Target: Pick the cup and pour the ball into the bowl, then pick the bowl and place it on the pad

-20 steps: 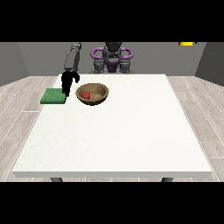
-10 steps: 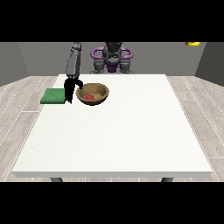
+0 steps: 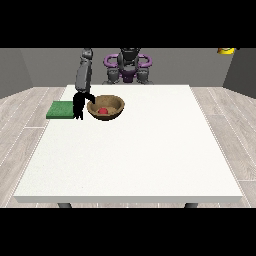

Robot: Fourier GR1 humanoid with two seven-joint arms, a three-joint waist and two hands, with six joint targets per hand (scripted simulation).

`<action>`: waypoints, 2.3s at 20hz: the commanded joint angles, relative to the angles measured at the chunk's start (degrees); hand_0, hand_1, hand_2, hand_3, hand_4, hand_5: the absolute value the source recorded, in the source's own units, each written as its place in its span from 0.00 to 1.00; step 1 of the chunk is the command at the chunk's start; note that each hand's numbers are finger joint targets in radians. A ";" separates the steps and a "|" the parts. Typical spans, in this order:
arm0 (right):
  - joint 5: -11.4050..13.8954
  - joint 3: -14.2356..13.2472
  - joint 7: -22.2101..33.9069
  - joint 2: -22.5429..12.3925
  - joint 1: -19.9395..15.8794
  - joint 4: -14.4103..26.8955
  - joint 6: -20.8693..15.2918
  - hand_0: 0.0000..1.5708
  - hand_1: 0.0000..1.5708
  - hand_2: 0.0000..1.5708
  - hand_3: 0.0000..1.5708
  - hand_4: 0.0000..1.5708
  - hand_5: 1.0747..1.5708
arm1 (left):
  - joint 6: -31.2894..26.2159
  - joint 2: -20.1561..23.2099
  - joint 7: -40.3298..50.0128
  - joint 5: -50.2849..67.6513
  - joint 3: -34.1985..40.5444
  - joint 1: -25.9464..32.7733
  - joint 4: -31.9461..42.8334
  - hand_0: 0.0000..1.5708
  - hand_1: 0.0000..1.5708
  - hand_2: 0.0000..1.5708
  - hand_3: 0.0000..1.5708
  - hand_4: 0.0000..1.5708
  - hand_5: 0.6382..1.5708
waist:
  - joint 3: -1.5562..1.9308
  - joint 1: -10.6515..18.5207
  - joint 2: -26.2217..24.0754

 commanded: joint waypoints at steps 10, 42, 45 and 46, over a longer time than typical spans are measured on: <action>-0.09 -1.40 5.45 1.85 -1.02 7.12 -11.33 0.56 0.56 0.37 0.00 0.39 0.88 | -3.92 4.69 1.22 5.53 3.08 1.21 -0.01 0.00 0.00 0.00 0.00 0.65 0.96 | 0.75 2.12 2.11; 9.53 7.23 38.68 -27.02 -5.75 -5.26 -6.77 1.00 1.00 1.00 0.36 0.69 0.99 | -5.82 9.58 -10.31 2.44 7.71 14.18 15.29 0.00 0.00 0.00 0.00 0.77 0.97 | 0.73 -9.78 -8.10; 9.00 6.23 32.90 -26.03 -3.07 -5.06 -5.91 1.00 1.00 1.00 0.36 0.69 0.99 | -8.34 13.87 -14.76 3.36 10.67 14.12 18.22 0.00 0.00 0.00 0.00 0.77 0.98 | 0.74 -10.75 -2.65; 8.44 5.98 37.51 -26.41 -4.89 -6.09 -6.12 1.00 1.00 1.00 0.37 0.70 0.99 | -7.25 12.12 -16.40 1.84 9.38 15.59 18.92 0.00 0.00 0.00 0.00 0.77 0.98 | 0.72 -10.98 -4.56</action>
